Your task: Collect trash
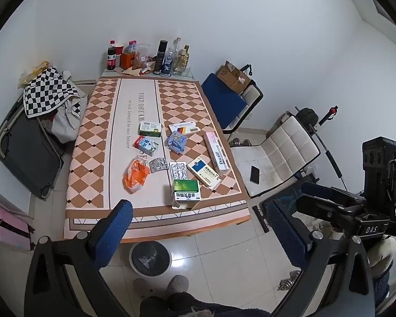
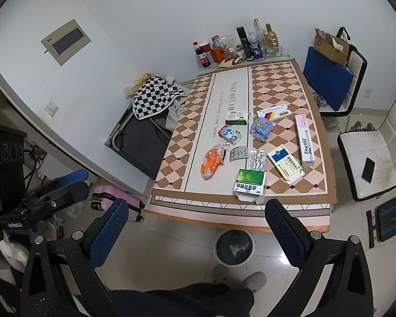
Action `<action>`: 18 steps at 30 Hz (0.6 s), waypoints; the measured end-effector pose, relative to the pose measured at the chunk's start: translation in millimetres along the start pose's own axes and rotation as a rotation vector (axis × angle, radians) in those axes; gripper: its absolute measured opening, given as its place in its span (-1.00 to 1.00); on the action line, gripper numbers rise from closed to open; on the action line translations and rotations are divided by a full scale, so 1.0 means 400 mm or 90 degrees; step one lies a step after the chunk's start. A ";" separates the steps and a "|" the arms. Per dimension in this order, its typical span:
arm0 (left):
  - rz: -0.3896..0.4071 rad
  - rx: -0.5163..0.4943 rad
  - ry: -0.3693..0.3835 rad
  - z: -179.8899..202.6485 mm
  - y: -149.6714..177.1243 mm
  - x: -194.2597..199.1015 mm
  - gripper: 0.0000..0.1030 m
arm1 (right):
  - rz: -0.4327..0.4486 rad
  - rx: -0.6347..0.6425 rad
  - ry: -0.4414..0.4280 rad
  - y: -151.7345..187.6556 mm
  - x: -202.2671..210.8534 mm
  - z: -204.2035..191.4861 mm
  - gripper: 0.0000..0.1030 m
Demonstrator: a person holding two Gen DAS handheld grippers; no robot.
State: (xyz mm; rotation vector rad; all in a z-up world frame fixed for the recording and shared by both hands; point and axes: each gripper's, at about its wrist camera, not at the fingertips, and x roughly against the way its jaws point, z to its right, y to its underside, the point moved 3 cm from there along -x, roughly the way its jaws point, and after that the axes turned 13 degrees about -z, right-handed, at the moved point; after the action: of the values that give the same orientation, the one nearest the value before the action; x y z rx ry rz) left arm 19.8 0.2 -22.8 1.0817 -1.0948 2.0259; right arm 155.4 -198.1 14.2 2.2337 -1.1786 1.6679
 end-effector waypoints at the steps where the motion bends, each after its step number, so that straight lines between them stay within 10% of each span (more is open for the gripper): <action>1: -0.001 0.001 0.000 -0.001 0.000 -0.001 1.00 | 0.001 0.003 0.004 0.000 -0.001 0.001 1.00; 18: 0.000 0.006 0.006 -0.026 0.037 0.010 1.00 | -0.016 0.016 -0.030 -0.002 -0.020 -0.010 1.00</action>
State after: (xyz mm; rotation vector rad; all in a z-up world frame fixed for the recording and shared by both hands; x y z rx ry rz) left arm 2.4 2.5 -28.4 1.0753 -1.0814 2.0356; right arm 152.0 -191.3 9.5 2.3056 -1.1422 1.6377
